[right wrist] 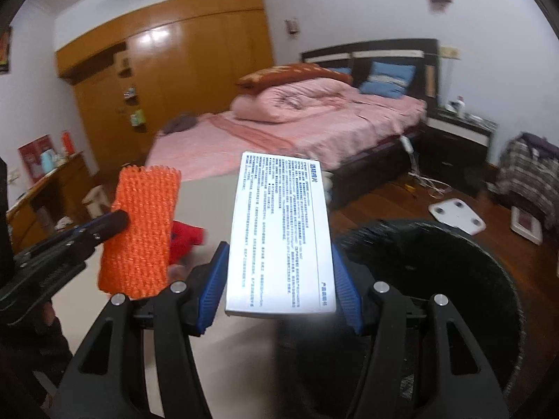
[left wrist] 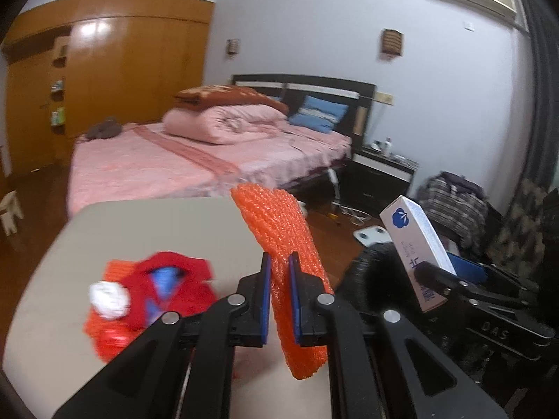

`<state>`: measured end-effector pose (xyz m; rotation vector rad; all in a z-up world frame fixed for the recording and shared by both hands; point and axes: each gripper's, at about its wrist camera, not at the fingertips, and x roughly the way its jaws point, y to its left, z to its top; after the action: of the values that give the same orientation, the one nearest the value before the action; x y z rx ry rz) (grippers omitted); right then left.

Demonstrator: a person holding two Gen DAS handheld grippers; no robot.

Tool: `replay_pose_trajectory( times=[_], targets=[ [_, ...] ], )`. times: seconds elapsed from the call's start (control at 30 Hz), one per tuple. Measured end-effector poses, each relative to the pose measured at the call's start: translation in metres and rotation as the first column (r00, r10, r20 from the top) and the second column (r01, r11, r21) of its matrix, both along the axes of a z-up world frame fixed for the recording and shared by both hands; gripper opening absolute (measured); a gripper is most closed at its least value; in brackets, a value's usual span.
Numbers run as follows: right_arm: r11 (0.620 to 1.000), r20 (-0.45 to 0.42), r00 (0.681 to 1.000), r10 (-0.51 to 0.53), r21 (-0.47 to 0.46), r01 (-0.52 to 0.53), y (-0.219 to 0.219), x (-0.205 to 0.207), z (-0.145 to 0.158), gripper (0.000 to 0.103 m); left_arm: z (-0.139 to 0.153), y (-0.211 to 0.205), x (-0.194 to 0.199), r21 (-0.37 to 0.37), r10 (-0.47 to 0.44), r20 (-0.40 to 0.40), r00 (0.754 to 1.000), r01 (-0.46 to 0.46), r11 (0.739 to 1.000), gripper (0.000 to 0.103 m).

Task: Collect trash
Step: 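Carry the box and net over the bin and open both tools, then move both tools back over the trash pile on the bed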

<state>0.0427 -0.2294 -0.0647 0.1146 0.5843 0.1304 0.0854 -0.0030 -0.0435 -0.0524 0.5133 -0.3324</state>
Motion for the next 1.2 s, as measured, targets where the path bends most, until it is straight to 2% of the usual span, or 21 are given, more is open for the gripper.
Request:
replay_pose_trajectory(
  times=[0.27, 0.5, 0.53, 0.57, 0.6, 0.63, 0.7, 0.8, 0.87, 0.93, 1.07, 1.2],
  targets=[
    [0.988, -0.019, 0.988, -0.156, -0.019, 0.155, -0.06, -0.017, -0.013, 0.056, -0.004, -0.071, 0.006, -0.01, -0.161, -0.004, 0.987, 0.161, 0.987, 0.01],
    [0.961, -0.028, 0.961, -0.276, -0.033, 0.275, -0.104, -0.029, -0.02, 0.057, -0.013, -0.126, 0.014, -0.021, -0.287, -0.044, 0.957, 0.287, 0.958, 0.013],
    [0.956, -0.029, 0.956, -0.292, -0.036, 0.291, -0.109, -0.03, -0.021, 0.058, -0.016, -0.13, 0.017, -0.015, -0.296, -0.049, 0.954, 0.296, 0.955, 0.024],
    [0.953, -0.028, 0.953, -0.302, -0.036, 0.301, -0.112, -0.031, -0.021, 0.062, -0.018, -0.133, 0.018, -0.011, -0.301, -0.055, 0.952, 0.301, 0.954, 0.041],
    [0.949, -0.024, 0.949, -0.315, -0.039, 0.314, -0.113, -0.031, -0.02, 0.07, -0.02, -0.133, 0.018, -0.011, -0.295, -0.055, 0.954, 0.295, 0.955, 0.047],
    [0.945, -0.017, 0.945, -0.326, -0.043, 0.325, -0.113, -0.03, -0.019, 0.073, -0.021, -0.131, 0.018, -0.013, -0.29, -0.053, 0.955, 0.29, 0.957, 0.051],
    [0.943, -0.003, 0.944, -0.331, -0.046, 0.33, -0.112, -0.03, -0.019, 0.085, -0.023, -0.124, 0.017, -0.002, -0.266, -0.055, 0.962, 0.266, 0.964, 0.053],
    [0.95, 0.009, 0.95, -0.311, -0.04, 0.311, -0.105, -0.028, -0.02, 0.092, -0.024, -0.106, 0.017, 0.012, -0.213, -0.041, 0.976, 0.214, 0.977, 0.059],
    [0.959, 0.009, 0.959, -0.282, -0.026, 0.282, -0.092, -0.025, -0.021, 0.094, -0.024, -0.086, 0.014, 0.036, -0.152, -0.019, 0.988, 0.152, 0.988, 0.067],
    [0.969, 0.006, 0.969, -0.248, -0.019, 0.248, -0.076, -0.019, -0.019, 0.095, -0.026, -0.065, 0.012, 0.056, -0.097, -0.008, 0.995, 0.097, 0.994, 0.07],
    [0.989, 0.0, 0.989, -0.148, -0.007, 0.148, -0.03, -0.005, -0.019, 0.095, -0.033, -0.013, 0.01, 0.103, 0.027, 0.003, 1.0, -0.027, 0.994, 0.07],
    [0.999, -0.003, 0.999, -0.035, 0.002, 0.035, 0.015, 0.007, -0.02, 0.095, -0.041, 0.035, 0.008, 0.127, 0.14, -0.005, 0.99, -0.138, 0.982, 0.07]
  ],
)
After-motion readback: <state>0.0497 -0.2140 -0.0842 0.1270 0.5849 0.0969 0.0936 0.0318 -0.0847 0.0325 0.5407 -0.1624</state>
